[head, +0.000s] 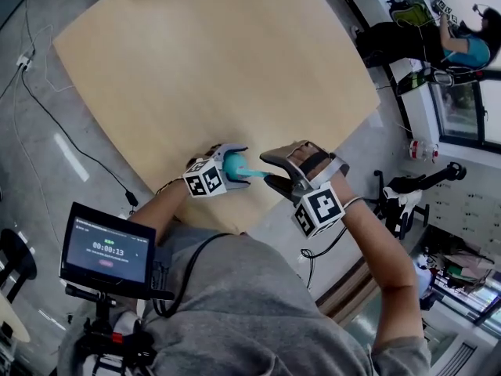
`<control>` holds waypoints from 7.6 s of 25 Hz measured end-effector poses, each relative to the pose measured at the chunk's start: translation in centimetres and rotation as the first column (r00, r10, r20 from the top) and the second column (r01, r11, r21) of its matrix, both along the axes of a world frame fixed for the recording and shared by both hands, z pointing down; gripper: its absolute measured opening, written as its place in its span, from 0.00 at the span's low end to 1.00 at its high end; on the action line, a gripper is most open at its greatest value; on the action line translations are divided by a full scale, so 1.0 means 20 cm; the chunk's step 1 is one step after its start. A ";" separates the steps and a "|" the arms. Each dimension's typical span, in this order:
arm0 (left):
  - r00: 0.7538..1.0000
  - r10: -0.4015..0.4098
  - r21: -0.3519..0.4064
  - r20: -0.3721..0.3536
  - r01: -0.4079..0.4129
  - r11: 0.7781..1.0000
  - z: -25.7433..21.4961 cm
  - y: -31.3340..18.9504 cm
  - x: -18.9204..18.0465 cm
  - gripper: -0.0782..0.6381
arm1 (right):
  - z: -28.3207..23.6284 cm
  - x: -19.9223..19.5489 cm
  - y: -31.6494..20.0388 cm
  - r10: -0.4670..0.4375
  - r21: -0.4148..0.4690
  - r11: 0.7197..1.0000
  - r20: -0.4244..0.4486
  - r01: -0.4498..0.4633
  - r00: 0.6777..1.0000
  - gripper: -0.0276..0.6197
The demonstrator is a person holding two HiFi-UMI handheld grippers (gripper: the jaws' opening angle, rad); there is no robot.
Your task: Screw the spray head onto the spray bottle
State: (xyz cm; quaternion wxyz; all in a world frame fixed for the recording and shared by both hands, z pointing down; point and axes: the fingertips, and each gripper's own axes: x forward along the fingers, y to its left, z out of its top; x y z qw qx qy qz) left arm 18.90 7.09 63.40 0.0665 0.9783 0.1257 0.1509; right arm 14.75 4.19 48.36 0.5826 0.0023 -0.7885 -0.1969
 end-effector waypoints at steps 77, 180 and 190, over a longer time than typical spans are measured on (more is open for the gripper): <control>0.967 -0.255 0.020 0.011 0.255 0.967 -0.02 -0.17 0.00 0.69 | 0.28 -0.13 -0.15 0.933 -0.450 0.311 0.314 -0.837 0.178 0.25; 0.988 -0.147 0.074 0.044 0.144 0.987 -0.02 -0.03 0.11 0.69 | -0.11 0.00 0.11 -0.027 0.023 0.999 -0.028 0.027 0.999 0.42; 0.993 -0.108 0.068 0.048 0.104 0.992 -0.02 -0.03 0.16 0.69 | 0.23 0.00 0.12 -0.579 -0.025 0.804 -0.256 0.594 0.774 0.26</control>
